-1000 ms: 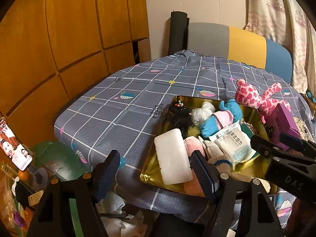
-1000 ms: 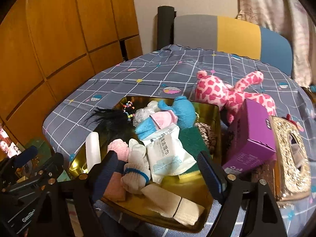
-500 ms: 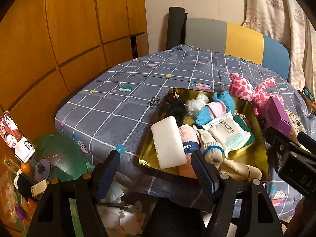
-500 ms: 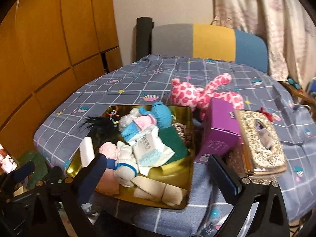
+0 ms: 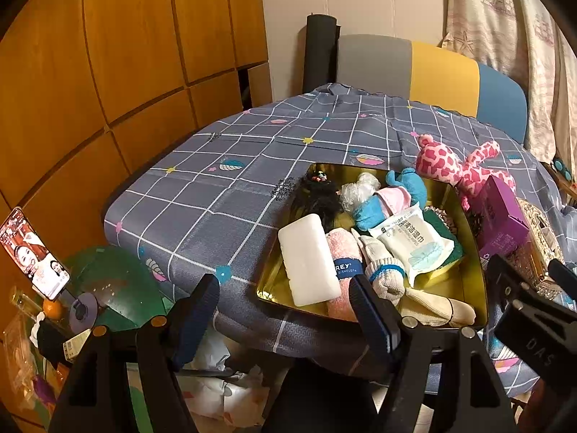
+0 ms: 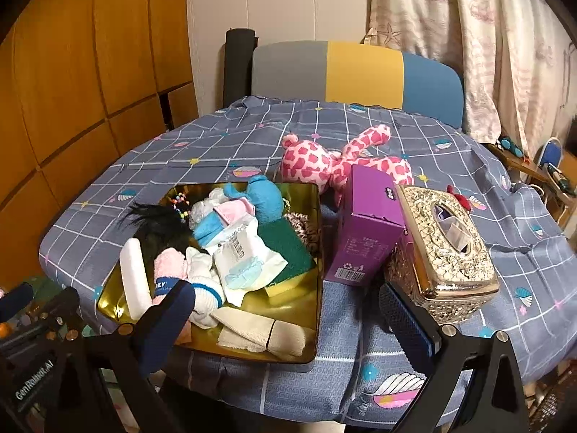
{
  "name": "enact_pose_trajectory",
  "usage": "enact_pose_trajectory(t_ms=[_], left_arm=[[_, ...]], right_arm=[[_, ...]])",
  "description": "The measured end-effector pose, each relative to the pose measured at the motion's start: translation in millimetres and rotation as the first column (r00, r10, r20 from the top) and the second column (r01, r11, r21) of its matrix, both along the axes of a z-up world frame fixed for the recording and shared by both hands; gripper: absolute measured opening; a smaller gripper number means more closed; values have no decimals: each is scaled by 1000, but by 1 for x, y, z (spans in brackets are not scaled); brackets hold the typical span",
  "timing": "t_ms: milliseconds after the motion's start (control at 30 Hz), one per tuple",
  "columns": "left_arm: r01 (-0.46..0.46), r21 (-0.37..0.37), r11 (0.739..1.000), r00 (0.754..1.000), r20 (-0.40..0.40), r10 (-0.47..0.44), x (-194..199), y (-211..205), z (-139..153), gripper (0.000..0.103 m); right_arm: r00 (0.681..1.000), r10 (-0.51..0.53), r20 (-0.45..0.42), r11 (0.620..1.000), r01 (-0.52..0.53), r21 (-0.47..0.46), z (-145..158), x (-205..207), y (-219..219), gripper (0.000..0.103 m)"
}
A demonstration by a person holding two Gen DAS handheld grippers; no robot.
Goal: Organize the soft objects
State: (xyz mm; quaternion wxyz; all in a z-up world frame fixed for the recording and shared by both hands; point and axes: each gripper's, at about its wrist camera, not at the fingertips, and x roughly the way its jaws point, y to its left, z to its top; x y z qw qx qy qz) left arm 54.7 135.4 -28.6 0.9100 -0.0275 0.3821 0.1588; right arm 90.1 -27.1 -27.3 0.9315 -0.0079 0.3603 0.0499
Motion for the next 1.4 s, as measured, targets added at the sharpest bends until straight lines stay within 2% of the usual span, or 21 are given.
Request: enact_pose_trajectory(t_ms=[600,1400], left_arm=[[22,24,999,1000,12,-22,-3,-7,2,76],[39,11,999,999,4,-40,-2,-9,1,76]], right_arm=[[1000,4,-19,1000,-4,-6,-7,2,2,103],[1000,9,-20,1000,-9,-4,-8,2,4,103]])
